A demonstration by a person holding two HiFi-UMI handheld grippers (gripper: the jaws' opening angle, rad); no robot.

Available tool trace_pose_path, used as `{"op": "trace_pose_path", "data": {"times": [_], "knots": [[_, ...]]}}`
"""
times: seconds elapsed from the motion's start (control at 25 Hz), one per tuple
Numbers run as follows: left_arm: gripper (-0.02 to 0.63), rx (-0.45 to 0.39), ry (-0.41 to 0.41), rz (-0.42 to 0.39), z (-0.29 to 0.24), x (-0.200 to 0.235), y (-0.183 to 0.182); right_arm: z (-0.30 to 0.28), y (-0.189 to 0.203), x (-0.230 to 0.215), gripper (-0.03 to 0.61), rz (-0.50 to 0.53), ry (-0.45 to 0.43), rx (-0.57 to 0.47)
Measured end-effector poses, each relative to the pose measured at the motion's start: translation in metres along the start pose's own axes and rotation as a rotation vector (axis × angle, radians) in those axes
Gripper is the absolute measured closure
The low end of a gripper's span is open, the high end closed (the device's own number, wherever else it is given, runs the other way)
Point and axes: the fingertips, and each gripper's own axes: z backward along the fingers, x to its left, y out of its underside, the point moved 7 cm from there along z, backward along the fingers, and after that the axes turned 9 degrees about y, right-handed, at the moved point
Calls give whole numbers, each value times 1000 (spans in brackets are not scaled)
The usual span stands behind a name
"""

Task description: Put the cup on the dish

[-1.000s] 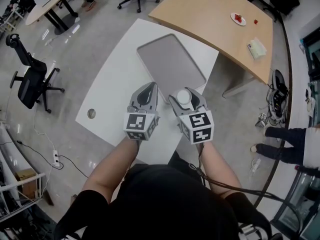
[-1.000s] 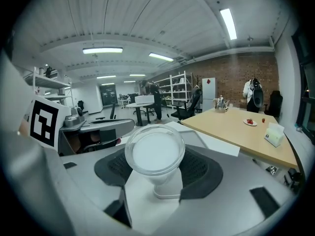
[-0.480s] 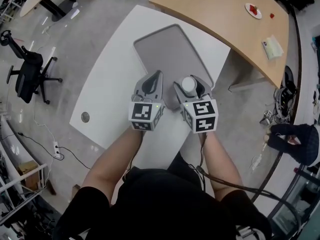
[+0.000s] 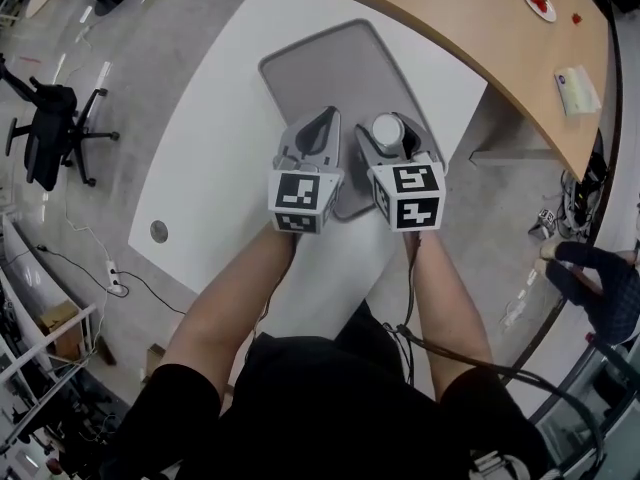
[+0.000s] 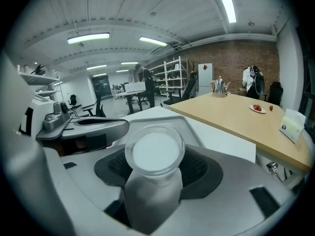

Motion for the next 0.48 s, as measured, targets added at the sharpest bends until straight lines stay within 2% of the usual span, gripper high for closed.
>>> {"op": "trace_pose_path", "data": {"times": [0.12,0.48], "knots": [[606,10,-2,-10,-14,9,6,-20,0,-2,327,13,6,5],[606,20,-29,38,-16,19,22,-44,18,7,327,29,-6,61]]}}
